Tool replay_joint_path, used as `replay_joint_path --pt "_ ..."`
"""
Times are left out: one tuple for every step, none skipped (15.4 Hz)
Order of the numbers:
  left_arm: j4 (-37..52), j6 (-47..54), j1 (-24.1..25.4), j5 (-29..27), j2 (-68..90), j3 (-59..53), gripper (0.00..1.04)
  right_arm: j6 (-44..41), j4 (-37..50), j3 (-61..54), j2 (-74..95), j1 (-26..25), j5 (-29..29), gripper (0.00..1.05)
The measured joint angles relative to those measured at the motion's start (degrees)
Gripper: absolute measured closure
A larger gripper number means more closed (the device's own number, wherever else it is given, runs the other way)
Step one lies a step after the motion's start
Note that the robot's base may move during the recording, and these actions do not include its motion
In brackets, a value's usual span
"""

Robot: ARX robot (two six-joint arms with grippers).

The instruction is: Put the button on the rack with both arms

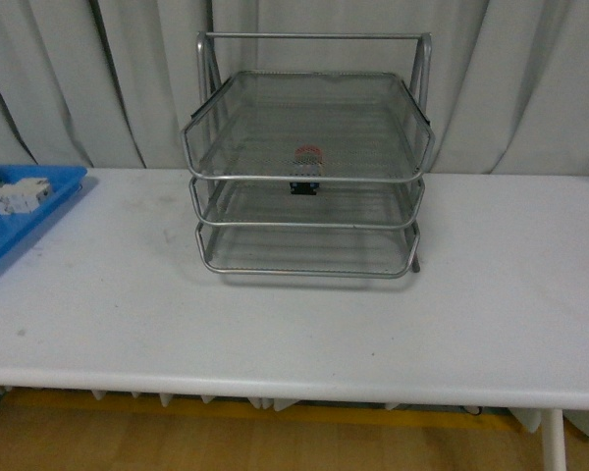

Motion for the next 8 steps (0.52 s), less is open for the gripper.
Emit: replay_joint_path --pt "0.0 0.0 0.0 -0.02 0.0 0.0 0.07 0.0 -1.2 0.0 -1.01 0.0 0.04 1.03" --pt "0.0 -0.02 0.0 -0.11 0.02 0.0 0.07 0.0 -2.19 0.0 -3.96 0.0 0.15 1.03" --pt "-0.02 0.0 0.0 0.0 0.0 0.0 0.07 -0.02 -1.01 0.17 -4.61 0.0 0.13 1.03" --pt "0.0 0.0 0.0 -0.02 0.02 0.0 0.07 -0.02 -1.97 0.0 -4.59 0.0 0.17 1.03" --pt "0.0 0.0 0.0 -0.02 0.0 0.0 0.07 -0.09 -2.1 0.0 -4.57 0.0 0.17 0.95" --pt "0.0 0.0 0.0 -0.02 0.02 0.0 0.07 -0.09 -2.1 0.0 -4.59 0.0 0.17 0.8" --pt "0.02 0.0 0.0 -0.02 0.0 0.0 0.07 -0.09 -2.1 0.0 -4.57 0.0 0.17 0.67" --pt "0.0 0.0 0.0 -0.02 0.0 0.0 0.07 -0.09 -2.1 0.0 -4.57 0.0 0.2 0.54"
